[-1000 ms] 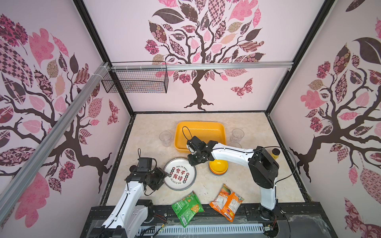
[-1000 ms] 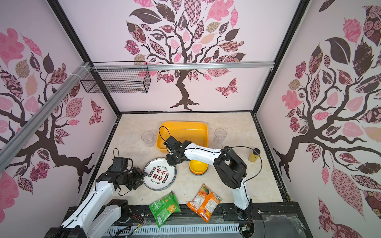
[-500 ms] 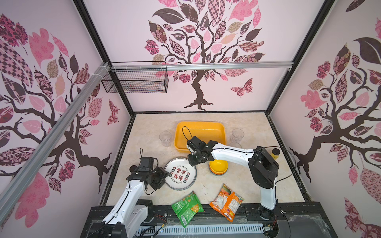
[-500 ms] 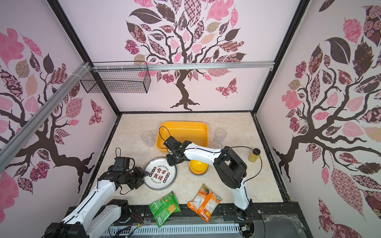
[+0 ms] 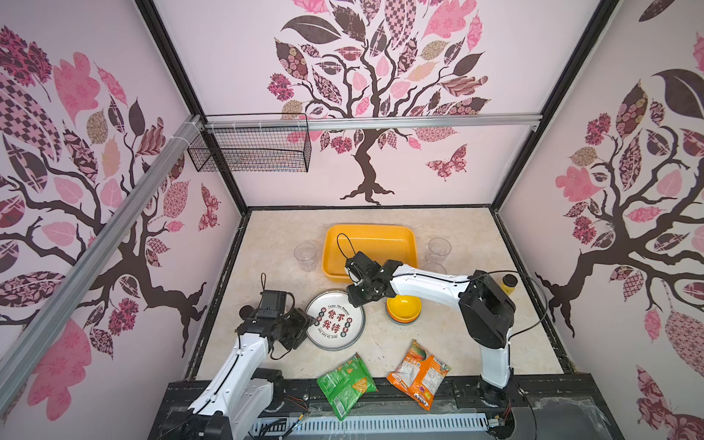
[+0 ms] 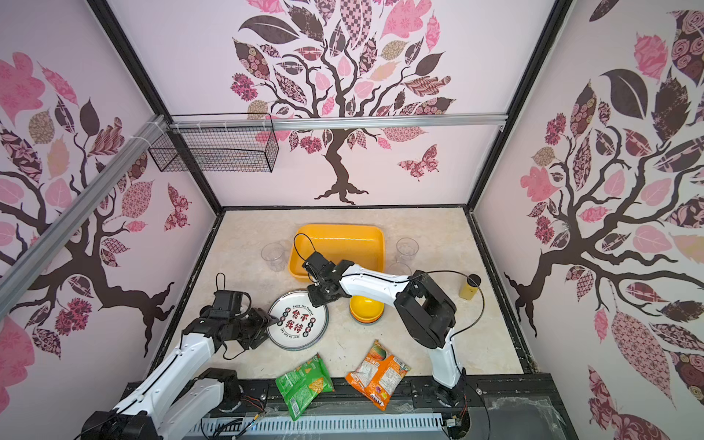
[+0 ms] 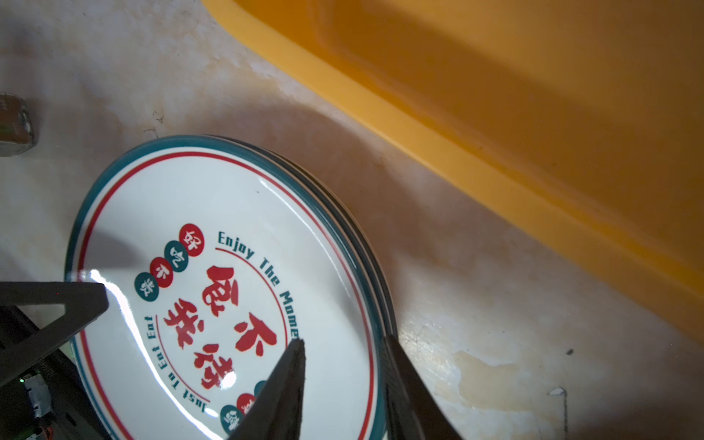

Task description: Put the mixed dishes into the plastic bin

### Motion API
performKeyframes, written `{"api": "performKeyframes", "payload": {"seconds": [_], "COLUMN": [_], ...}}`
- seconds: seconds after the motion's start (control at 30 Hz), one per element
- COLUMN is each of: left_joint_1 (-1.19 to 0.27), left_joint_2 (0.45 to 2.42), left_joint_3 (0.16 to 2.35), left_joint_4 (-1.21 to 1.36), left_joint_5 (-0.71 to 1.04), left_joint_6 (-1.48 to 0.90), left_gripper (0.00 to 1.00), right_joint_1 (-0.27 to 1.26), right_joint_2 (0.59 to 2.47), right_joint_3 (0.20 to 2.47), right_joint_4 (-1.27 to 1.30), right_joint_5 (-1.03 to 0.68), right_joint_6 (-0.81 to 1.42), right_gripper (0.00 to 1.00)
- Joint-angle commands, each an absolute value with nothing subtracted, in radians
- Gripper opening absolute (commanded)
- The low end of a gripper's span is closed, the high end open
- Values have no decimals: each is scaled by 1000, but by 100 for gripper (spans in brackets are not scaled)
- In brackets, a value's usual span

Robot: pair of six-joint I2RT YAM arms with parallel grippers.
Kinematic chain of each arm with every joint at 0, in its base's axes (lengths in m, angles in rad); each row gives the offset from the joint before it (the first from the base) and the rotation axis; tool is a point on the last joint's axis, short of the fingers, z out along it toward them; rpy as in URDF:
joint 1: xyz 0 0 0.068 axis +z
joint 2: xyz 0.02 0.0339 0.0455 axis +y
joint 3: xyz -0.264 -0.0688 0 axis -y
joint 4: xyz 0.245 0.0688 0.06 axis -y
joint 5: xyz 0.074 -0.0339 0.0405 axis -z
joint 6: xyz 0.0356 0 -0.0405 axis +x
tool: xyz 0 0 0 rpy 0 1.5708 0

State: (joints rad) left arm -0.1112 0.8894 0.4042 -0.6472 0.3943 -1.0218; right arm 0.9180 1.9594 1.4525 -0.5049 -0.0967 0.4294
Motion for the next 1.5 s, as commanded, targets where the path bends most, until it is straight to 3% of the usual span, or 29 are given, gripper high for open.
{"api": "performKeyframes", "payload": {"seconds": [0.0, 0.2, 0.57, 0.87, 1.47], "left_joint_1": [-114, -115, -114, -114, -114], "left_joint_2": [875, 870, 865, 865, 869], "left_joint_3": [376, 374, 376, 372, 362], "left_joint_4": [-643, -645, -648, -645, -632], "left_joint_5": [394, 394, 396, 397, 400], "left_joint_6": [-1025, -1026, -1027, -1028, -1035], "left_gripper": [59, 59, 59, 59, 59], "right_joint_1": [926, 927, 925, 926, 927], "right_joint_2": [2016, 2019, 2010, 2006, 2021], "right_joint_3": [1465, 1463, 1466, 1471, 1500], "right_joint_4": [-520, -521, -526, -535, -574], "right_joint_5": [-87, -86, -56, -61, -33], "right_joint_6": [433, 434, 439, 436, 419], "right_gripper": [36, 43, 38, 28, 18]}}
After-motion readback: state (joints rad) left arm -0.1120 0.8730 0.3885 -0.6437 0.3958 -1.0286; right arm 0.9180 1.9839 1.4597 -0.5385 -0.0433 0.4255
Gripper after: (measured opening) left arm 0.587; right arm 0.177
